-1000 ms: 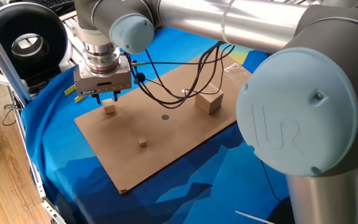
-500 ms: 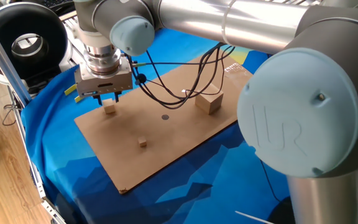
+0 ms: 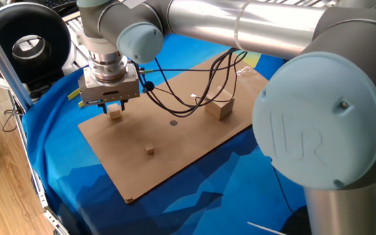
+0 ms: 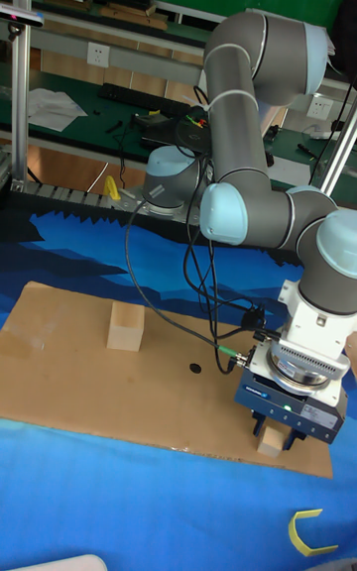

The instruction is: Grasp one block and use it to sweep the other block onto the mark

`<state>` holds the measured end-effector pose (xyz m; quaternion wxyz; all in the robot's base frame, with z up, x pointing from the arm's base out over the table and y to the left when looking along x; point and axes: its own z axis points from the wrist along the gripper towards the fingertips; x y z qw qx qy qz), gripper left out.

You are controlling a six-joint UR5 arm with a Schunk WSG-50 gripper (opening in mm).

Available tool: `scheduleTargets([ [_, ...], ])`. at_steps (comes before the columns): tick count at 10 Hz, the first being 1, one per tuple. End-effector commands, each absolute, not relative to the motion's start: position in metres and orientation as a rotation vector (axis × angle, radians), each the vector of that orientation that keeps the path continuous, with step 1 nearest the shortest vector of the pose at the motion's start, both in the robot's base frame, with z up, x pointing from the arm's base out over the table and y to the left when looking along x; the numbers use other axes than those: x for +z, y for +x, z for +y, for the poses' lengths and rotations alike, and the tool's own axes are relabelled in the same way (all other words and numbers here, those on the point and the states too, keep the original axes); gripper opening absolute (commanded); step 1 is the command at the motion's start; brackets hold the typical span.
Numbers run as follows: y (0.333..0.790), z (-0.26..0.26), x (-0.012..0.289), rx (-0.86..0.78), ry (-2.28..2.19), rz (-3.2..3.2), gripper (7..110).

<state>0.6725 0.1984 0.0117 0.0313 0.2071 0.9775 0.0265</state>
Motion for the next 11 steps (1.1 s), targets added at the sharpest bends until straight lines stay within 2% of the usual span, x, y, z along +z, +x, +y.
scheduleTargets([
  [1, 0.674, 0.197, 0.011, 0.093, 0.646, 3.003, 44],
  [11, 0.68, 0.193, 0.012, 0.089, 0.671, 2.975, 44],
])
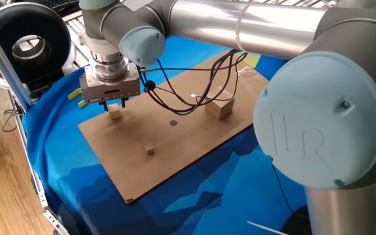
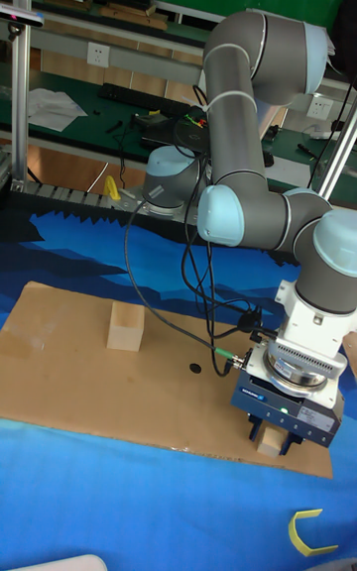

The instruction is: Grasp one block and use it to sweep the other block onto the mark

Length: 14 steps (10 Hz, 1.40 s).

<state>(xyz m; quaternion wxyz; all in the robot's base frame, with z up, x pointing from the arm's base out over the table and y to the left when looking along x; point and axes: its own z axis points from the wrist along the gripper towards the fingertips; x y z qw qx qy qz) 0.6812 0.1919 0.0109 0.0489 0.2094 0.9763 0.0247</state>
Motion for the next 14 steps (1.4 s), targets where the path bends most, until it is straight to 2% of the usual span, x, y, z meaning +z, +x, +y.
scheduleTargets([
  [1, 0.679, 0.193, 0.011, 0.088, 0.686, 2.976, 22],
  [5, 0.676, 0.195, 0.011, 0.088, 0.711, 2.982, 22],
  [6, 0.675, 0.196, 0.012, 0.088, 0.725, 2.981, 7],
  [11, 0.665, 0.206, 0.015, 0.108, 0.687, 3.034, 7],
  [14, 0.665, 0.222, 0.051, 0.142, 0.534, 3.054, 7],
])
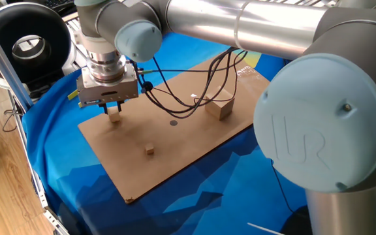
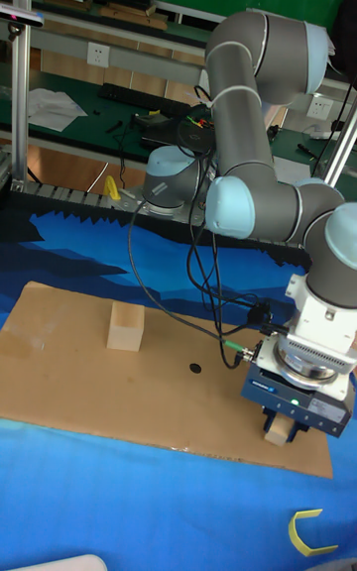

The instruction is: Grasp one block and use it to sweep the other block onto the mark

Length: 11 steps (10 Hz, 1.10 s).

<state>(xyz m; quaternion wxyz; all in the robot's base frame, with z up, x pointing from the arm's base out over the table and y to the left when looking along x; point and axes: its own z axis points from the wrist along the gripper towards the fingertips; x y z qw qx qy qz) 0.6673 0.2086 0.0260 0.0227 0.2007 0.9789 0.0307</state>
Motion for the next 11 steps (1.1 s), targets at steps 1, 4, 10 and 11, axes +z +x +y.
scheduleTargets([
  [1, 0.662, 0.225, 0.069, 0.151, 0.513, 3.055, 7],
  [4, 0.652, 0.24, 0.114, 0.232, 0.408, 3.051, 7],
  [10, 0.641, 0.244, 0.119, 0.182, 0.427, 3.07, 7],
  [11, 0.608, 0.255, 0.124, 0.166, 0.419, 3.131, 7],
])
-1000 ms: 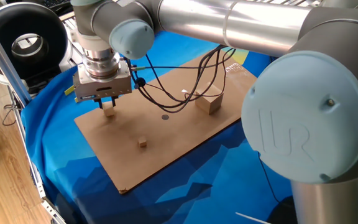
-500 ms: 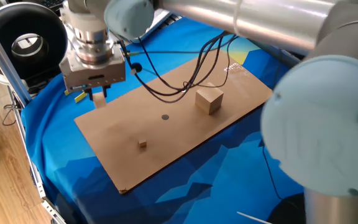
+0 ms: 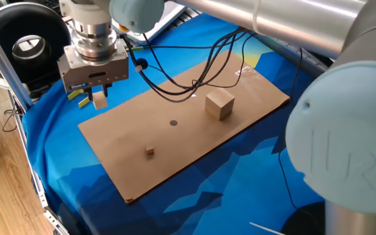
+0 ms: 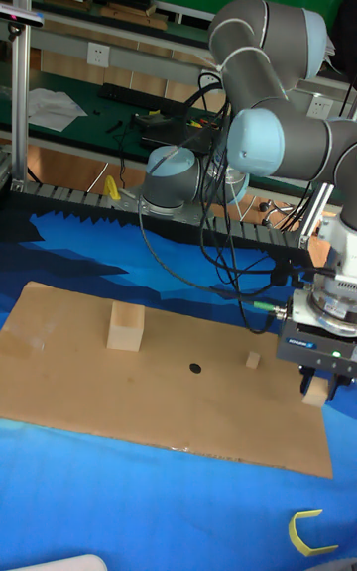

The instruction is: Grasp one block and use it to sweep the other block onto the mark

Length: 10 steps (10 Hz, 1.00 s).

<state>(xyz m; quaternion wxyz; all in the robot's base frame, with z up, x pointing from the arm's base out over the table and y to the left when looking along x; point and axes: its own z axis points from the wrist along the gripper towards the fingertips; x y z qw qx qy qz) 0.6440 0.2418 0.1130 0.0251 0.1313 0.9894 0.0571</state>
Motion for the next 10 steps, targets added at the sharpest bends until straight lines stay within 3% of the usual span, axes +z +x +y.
scheduleTargets([
  [1, 0.583, 0.262, 0.124, 0.156, 0.413, 3.164, 7],
  [5, 0.507, 0.275, 0.115, 0.147, 0.271, 3.227, 7],
  [7, 0.495, 0.277, 0.113, 0.1, 0.064, 3.254, 7],
  [8, 0.501, 0.306, 0.105, 0.277, -0.075, 3.22, 7],
  [10, 0.513, 0.331, 0.07, 0.417, -0.225, 3.165, 7],
])
